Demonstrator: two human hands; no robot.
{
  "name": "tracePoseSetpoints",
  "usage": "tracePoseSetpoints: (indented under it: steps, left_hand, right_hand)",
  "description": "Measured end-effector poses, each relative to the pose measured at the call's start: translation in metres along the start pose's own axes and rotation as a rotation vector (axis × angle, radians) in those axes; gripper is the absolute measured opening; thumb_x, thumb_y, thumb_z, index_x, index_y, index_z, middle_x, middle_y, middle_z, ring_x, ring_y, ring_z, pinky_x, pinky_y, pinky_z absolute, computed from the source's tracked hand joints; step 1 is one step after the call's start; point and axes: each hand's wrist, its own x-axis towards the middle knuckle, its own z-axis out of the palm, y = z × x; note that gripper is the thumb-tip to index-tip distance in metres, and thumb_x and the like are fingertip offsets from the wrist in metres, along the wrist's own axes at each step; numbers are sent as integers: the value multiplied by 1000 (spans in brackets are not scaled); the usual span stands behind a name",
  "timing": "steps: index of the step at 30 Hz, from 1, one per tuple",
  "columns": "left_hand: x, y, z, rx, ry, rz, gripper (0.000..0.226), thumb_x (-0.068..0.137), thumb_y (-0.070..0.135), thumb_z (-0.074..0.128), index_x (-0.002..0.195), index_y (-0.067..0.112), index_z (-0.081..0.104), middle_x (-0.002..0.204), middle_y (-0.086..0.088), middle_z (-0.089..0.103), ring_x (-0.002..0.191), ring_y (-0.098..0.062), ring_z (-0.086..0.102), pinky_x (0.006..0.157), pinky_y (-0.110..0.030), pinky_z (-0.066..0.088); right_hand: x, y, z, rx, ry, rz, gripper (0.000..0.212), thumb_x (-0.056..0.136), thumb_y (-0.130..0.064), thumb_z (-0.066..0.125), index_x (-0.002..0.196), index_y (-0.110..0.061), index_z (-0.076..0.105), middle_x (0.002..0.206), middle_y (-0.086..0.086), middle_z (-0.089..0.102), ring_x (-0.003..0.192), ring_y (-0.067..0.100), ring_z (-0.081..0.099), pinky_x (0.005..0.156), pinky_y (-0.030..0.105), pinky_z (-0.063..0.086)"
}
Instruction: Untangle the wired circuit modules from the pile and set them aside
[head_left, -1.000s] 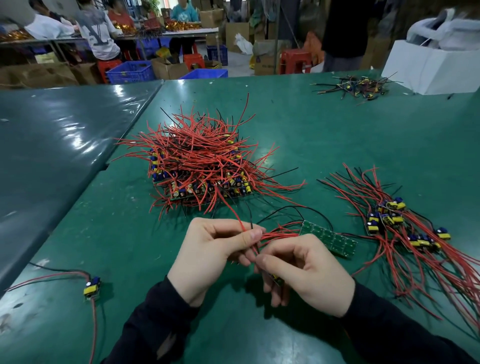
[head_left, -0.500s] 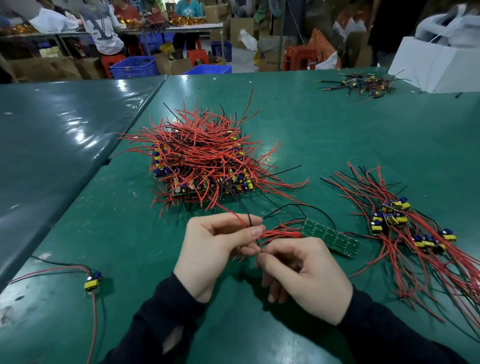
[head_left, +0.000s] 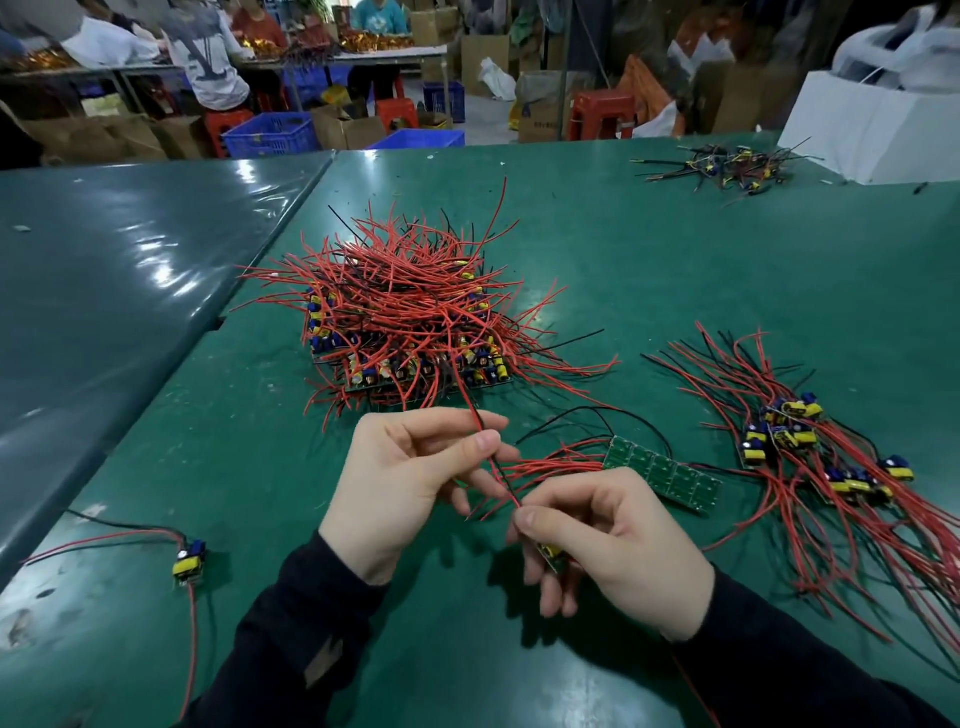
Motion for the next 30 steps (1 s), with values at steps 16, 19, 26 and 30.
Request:
tracePoseSetpoints:
  steps: [16,19,26,30]
  left_hand:
    - [-3,-5,15,-106,224,50,8,75,-6,67,71,1,68,63,-15,70,52,-23,69,46,-21,52]
    - [-2,-2,11,-124,230,69,6,78,-1,65,74,2,69,65,-13,71,52,-22,69,46,-20,52]
    - [-3,-2,12,-105,220,91,5,78,2,65,74,2,68,64,-12,69,51,-20,67,46,-20,50]
    - [-2,-1,7,-146,264,111,6,78,3,64,80,1,69,64,-11,69,52,-20,68,46,-18,50]
  right_hand:
    - [-4,5,5,-114,-4,-110,17,83,-19,57,69,-14,64,54,4,61,39,16,57,37,20,42]
    - [-4,5,5,-121,-4,-109,16,83,-19,57,70,-12,64,54,5,61,39,17,57,37,20,43]
    - [-8,5,6,-133,-42,-173,18,86,-15,58,69,-18,64,54,2,62,39,13,58,38,20,43]
    - [-7,6,6,-143,-42,-181,17,86,-15,58,71,-16,64,54,3,62,40,13,58,39,20,44]
